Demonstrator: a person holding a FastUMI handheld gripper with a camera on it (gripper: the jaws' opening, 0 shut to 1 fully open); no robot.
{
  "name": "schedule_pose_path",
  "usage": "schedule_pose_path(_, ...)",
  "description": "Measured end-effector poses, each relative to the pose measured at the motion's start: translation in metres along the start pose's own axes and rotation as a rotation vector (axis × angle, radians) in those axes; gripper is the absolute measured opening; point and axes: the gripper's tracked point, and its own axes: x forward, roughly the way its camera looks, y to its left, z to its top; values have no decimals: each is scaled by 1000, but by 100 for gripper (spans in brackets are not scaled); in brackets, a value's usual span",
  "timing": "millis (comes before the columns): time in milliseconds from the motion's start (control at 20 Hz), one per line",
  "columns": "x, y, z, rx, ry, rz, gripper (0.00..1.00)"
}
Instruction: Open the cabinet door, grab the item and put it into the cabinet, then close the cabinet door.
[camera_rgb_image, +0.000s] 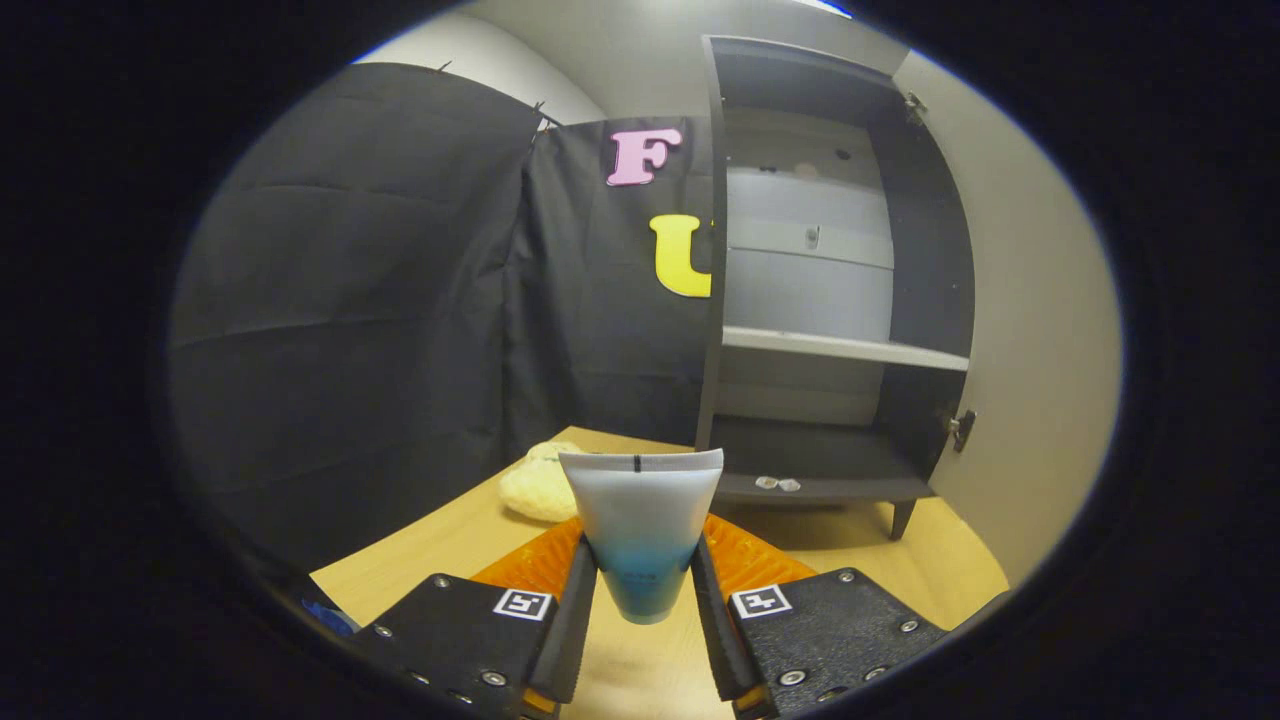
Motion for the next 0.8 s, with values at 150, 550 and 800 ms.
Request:
schedule_pose_path(150, 0, -13, 41, 2, -38, 2, 51)
schedule_pose_path(550, 42, -84, 148, 19, -127, -70, 51)
schedule_pose_path(800, 94, -135, 192, 40, -117, -113, 51)
